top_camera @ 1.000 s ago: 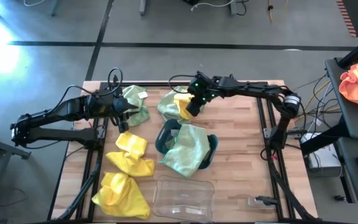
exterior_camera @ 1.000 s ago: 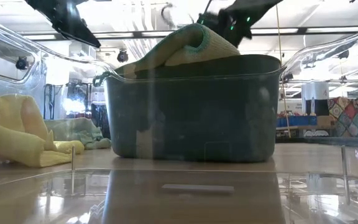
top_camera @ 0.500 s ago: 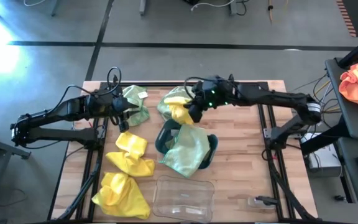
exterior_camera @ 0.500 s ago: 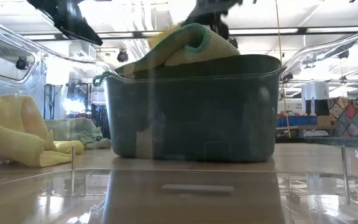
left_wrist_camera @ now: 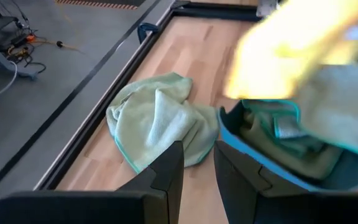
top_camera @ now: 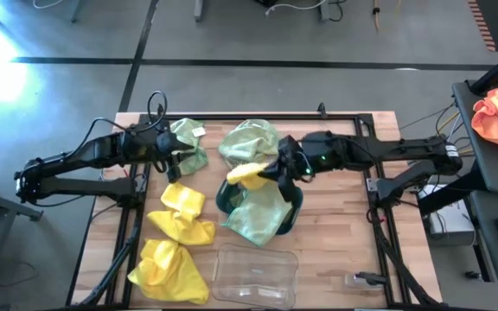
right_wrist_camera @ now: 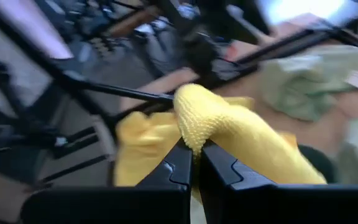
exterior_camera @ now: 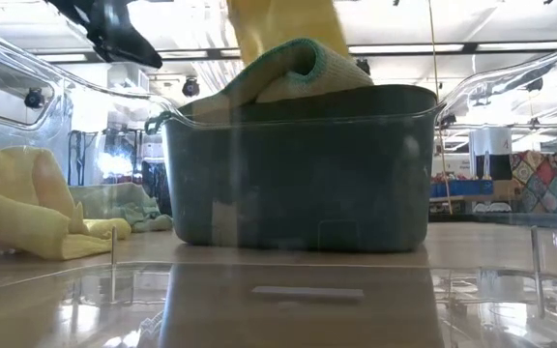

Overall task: Sort microfiber towel by color & place in baskets
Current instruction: Put the top yellow microfiber cloth into the transparent bin

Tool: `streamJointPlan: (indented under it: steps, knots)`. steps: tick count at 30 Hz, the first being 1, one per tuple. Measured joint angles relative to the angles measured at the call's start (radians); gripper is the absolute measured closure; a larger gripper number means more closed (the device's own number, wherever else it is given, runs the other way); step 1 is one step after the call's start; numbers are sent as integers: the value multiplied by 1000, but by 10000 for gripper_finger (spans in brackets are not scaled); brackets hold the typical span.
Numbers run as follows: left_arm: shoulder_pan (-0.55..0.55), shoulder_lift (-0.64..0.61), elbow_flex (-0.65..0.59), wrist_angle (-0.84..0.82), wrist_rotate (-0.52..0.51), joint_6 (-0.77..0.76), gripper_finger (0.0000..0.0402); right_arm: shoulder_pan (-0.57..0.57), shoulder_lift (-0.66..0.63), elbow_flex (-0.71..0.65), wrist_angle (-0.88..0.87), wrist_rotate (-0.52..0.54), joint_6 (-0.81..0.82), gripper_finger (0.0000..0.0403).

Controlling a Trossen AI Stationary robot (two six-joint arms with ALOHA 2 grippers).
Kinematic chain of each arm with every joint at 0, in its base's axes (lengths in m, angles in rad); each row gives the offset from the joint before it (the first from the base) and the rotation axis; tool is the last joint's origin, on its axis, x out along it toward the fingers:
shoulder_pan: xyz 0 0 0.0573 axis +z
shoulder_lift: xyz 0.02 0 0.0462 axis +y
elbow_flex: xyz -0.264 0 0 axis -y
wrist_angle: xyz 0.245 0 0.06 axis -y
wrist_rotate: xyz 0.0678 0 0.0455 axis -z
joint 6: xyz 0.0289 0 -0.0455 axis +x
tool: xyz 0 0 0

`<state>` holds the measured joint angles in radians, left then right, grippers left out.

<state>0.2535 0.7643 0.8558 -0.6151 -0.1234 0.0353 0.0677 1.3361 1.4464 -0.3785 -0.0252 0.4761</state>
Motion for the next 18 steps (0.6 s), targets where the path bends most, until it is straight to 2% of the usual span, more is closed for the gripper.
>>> streamJointPlan:
  steps: [9, 18]
  knots:
    - [0, 12, 0, 40, 0, -114, 327, 177, -52, 0, 119, -25, 52, 394]
    - [0, 45, 0, 52, 0, -174, 327, 344, -34, 0, 154, -27, 151, 394]
